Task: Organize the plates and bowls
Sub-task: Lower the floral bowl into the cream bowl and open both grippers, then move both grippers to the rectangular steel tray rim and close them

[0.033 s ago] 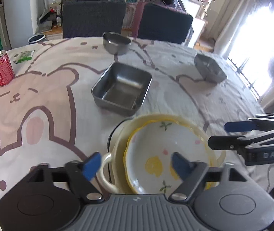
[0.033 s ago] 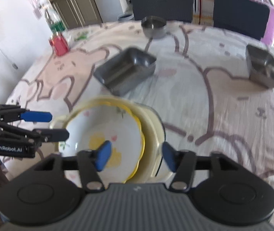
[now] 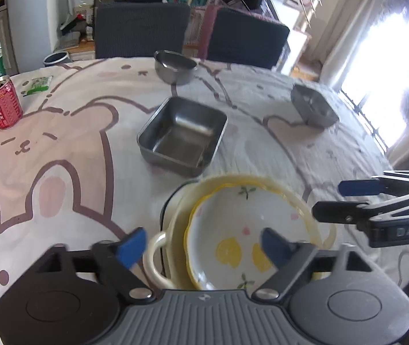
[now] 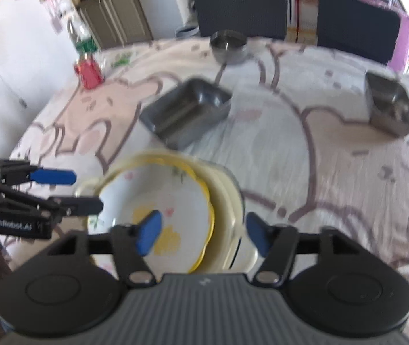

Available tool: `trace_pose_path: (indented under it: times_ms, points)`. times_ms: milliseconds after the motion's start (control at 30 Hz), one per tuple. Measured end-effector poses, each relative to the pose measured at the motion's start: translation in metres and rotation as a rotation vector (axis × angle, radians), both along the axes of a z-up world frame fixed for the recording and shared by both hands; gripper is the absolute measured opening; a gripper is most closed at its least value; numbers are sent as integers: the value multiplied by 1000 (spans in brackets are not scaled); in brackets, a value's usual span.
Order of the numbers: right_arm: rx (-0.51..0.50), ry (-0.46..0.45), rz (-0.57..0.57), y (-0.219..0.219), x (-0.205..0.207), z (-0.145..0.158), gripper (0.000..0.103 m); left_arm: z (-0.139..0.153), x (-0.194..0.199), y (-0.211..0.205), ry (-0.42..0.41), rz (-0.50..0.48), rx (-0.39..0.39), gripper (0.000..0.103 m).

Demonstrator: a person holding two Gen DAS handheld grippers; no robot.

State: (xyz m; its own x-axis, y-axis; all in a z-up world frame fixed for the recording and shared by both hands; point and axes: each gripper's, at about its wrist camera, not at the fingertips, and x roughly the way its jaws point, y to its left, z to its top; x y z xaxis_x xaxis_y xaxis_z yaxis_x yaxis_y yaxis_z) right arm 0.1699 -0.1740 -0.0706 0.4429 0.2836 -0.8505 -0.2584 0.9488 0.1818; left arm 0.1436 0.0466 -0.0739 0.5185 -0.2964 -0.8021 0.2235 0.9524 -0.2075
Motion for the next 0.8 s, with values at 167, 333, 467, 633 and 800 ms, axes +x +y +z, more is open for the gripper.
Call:
trace_pose_path:
  times_ms: [167, 333, 467, 633, 800]
  points:
    - [36, -121, -15, -13, 10, 14, 97, 2, 11, 0, -33, 93, -36, 103]
    - [-3, -215, -22, -16, 31, 12, 103, -7, 30, 0, -25, 176, -44, 103]
    - [-54, -243, -9, -11, 54, 5, 103, -18, 47, 10, 19, 277, -101, 103]
    - [-23, -270, -8, -3, 86, -2, 103, -31, 70, 20, 47, 389, -147, 103]
    - [68, -285, -9, -2, 114, -1, 103, -44, 89, 28, 77, 489, -199, 103]
